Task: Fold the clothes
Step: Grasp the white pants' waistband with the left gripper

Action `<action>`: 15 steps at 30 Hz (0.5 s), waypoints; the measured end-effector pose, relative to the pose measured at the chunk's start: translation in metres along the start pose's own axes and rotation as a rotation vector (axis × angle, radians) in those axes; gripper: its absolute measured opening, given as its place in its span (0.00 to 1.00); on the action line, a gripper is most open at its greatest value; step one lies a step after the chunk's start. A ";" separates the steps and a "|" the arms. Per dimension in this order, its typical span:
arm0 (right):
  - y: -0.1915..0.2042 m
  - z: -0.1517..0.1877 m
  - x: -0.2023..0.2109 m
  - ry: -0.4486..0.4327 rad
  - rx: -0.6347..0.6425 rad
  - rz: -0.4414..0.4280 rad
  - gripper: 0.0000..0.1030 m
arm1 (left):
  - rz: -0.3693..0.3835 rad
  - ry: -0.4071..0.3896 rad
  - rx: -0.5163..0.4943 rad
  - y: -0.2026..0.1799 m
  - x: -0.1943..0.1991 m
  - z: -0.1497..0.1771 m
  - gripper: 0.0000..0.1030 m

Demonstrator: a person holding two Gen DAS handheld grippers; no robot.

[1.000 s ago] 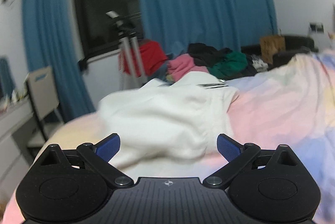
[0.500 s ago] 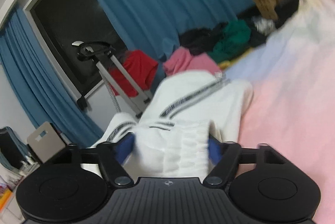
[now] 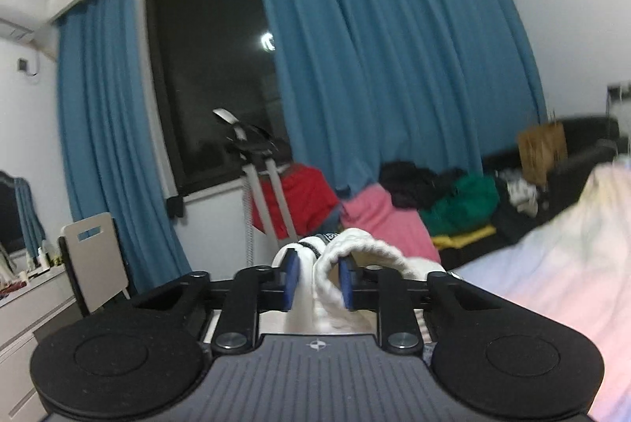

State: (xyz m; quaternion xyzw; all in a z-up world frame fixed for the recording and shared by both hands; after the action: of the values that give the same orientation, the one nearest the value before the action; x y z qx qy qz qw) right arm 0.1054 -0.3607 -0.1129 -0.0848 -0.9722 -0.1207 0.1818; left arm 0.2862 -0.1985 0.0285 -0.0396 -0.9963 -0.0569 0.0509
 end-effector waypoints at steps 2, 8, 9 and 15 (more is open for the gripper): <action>0.004 -0.003 0.006 -0.021 0.016 -0.009 0.26 | -0.005 -0.023 0.031 0.026 0.030 -0.013 0.07; 0.016 -0.010 0.029 -0.085 0.056 -0.057 0.26 | -0.004 -0.028 0.194 0.123 0.127 -0.023 0.06; 0.019 -0.011 0.033 -0.090 0.059 -0.071 0.26 | -0.005 -0.024 0.234 0.141 0.143 -0.020 0.06; 0.047 -0.007 0.058 -0.098 0.133 -0.197 0.26 | -0.065 0.077 0.475 0.252 0.205 0.037 0.06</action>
State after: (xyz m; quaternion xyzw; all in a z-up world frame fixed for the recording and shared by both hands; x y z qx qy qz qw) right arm 0.0638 -0.3100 -0.0752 0.0175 -0.9894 -0.0687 0.1264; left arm 0.1012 0.0702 0.0416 0.0079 -0.9798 0.1760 0.0949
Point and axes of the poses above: each gripper's, at about its wrist camera, not at the fingertips, and x roughly against the way its jaws point, y to its left, z to its underside, the point moved 1 cm from there along -x, roughly the way its jaws point, and after that the axes turned 10 degrees about x, right-handed, at the moved point
